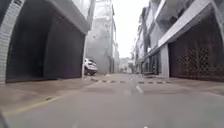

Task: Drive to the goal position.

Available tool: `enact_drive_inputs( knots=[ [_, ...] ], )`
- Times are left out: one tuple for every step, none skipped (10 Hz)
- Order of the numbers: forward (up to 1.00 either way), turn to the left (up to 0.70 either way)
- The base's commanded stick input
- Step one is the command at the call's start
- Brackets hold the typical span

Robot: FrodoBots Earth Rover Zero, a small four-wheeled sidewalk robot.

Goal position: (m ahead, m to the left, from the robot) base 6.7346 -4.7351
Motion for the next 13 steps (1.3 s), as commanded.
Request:
enact_drive_inputs(
  knots=[
    [0.85,-0.08],
    [0.85,-0.07],
    [0.85,-0.07],
    [0.85,-0.07],
    [0.85,-0.07],
    [0.85,-0.03],
    [0.85,0.00],
    [0.85,0.00],
    [0.85,0.00],
    [0.85,0.00],
    [0.85,0.00],
    [0.85,0.00],
    [0.85,0.00]
  ],
)
